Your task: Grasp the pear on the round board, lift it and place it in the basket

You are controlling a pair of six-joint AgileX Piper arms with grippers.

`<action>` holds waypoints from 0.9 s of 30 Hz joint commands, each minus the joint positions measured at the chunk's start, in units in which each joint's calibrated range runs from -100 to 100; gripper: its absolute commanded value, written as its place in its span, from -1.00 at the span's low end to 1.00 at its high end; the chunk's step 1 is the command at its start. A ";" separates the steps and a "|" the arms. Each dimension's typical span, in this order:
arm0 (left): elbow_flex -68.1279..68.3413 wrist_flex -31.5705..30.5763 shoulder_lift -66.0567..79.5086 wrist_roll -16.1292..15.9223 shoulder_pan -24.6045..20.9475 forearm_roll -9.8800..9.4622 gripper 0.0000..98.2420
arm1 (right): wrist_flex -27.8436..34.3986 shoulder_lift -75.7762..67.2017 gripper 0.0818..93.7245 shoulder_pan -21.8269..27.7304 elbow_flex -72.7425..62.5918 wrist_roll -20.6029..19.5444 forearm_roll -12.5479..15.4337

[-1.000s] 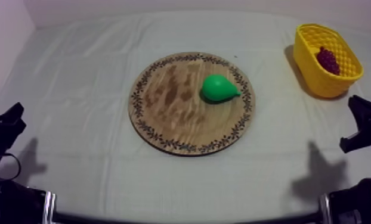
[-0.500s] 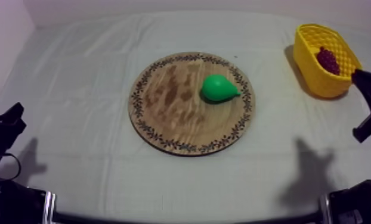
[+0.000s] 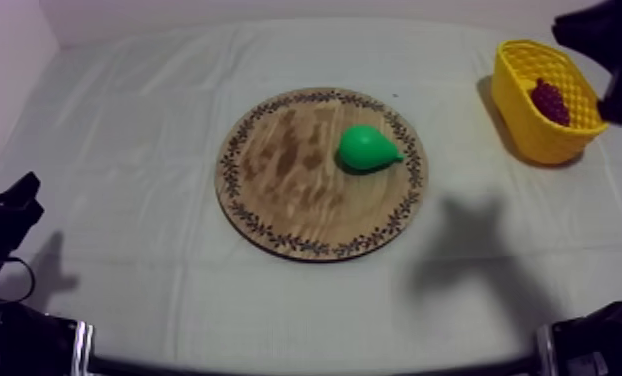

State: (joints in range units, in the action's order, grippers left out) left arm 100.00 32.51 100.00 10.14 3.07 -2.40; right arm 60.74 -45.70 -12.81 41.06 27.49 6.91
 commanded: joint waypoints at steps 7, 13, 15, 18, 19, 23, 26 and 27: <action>0.00 -0.01 0.00 -0.01 0.01 -0.02 -1.00 | 13.26 30.04 -0.99 -7.40 -32.29 -1.09 -6.07; 0.00 -0.01 0.00 -0.01 0.01 -0.02 -1.00 | 24.40 44.19 -0.99 -10.49 -46.52 0.18 -8.26; 0.00 -0.01 0.00 -0.01 0.01 -0.02 -1.00 | 28.01 48.47 -0.99 -11.29 -50.63 0.01 -8.96; 0.00 -0.01 0.00 -0.01 0.01 -0.02 -1.00 | 32.18 54.39 -0.99 -12.08 -56.00 -0.62 -10.00; 0.00 -0.01 0.00 -0.01 0.01 -0.02 -1.00 | 33.32 56.16 -0.99 -12.29 -57.54 -0.81 -10.35; 0.00 -0.01 0.00 -0.01 0.01 -0.02 -1.00 | 35.83 61.91 -0.99 -12.95 -61.03 -1.35 -12.25; 0.00 -0.01 0.00 -0.01 0.01 -0.02 -1.00 | 36.48 64.96 -0.99 -13.26 -60.76 -1.12 -13.87; 0.00 -0.01 0.00 -0.01 0.01 -0.02 -1.00 | 36.62 65.78 -0.99 -13.32 -60.24 -0.88 -14.33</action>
State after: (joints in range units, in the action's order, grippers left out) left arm 100.00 32.51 100.00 10.14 3.07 -2.40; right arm 96.75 17.79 -26.06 -20.17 26.38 -6.94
